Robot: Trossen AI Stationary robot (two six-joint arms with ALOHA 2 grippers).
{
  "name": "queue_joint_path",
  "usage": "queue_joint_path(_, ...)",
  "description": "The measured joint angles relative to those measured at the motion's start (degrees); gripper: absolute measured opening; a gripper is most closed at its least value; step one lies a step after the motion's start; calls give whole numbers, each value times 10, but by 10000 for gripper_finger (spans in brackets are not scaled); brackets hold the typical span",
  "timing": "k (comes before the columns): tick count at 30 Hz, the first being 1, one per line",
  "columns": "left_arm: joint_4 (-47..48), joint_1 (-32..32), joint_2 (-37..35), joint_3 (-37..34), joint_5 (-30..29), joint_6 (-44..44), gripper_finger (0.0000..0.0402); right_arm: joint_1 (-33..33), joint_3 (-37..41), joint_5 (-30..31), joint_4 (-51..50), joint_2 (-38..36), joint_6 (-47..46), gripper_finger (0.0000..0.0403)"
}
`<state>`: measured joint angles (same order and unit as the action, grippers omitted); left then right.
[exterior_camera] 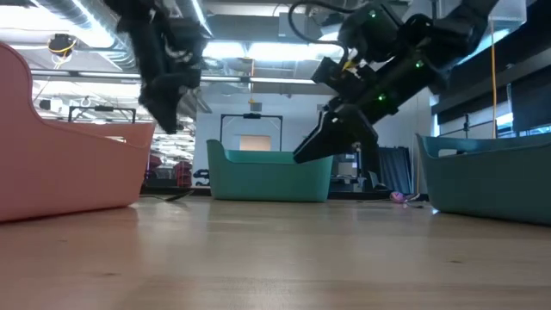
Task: Sort silverware by color (type)
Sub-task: Put the black spoon into the blue bin
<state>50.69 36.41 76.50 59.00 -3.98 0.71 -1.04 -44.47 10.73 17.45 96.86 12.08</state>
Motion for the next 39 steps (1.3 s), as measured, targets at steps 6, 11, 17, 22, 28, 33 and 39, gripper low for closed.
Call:
queue_joint_path(6,-1,54,24,-39,9,44,121,0,0,-62,69,44,3,163)
queue_joint_path(11,-4,64,62,-41,22,81,121,0,0,-68,110,76,3,163)
queue_joint_path(17,1,64,105,-41,37,147,121,-1,0,-69,122,81,-12,163)
queue_joint_path(22,-19,55,136,-61,56,193,121,-1,0,-69,121,81,-13,163)
queue_joint_path(28,-37,39,157,-87,56,204,121,-1,0,-69,121,81,-15,163)
queue_joint_path(33,-59,28,167,-93,97,205,121,-1,0,-69,121,81,-15,163)
queue_joint_path(39,-83,20,174,-107,100,209,121,-1,0,-69,121,81,-15,163)
